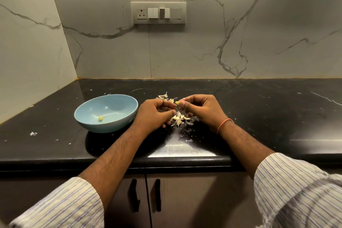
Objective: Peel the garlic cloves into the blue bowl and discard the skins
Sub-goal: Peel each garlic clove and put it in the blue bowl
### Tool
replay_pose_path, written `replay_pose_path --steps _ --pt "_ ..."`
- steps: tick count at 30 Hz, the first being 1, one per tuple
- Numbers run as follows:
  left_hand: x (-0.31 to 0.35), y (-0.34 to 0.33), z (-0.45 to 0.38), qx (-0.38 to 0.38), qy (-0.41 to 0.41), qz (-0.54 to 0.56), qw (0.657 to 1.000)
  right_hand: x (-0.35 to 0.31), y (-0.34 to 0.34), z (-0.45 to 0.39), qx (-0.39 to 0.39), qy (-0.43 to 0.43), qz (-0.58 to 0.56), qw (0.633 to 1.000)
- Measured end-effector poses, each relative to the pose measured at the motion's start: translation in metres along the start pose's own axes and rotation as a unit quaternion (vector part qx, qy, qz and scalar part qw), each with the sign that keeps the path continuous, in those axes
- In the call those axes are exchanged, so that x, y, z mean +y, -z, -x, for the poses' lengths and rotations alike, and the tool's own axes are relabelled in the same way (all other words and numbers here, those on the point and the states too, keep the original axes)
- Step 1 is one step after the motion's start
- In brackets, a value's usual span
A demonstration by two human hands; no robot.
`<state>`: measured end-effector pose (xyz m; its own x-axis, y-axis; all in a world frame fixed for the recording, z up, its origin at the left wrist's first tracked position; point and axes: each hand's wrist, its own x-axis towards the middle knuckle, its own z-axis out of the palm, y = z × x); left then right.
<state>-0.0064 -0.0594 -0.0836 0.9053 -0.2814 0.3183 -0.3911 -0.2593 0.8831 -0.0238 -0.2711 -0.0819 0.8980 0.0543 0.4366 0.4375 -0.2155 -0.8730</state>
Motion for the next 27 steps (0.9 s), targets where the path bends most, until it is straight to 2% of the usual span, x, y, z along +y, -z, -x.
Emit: replay_pose_path --steps 8,27 --pt "0.0040 0.0004 0.0067 0.025 -0.049 -0.005 0.998 0.0053 -0.0009 -0.0013 0.028 -0.014 0.062 0.998" --pt "0.0032 0.0004 0.0060 0.015 -0.046 -0.009 0.999 0.0003 -0.0003 0.0000 -0.011 -0.013 0.032 0.999"
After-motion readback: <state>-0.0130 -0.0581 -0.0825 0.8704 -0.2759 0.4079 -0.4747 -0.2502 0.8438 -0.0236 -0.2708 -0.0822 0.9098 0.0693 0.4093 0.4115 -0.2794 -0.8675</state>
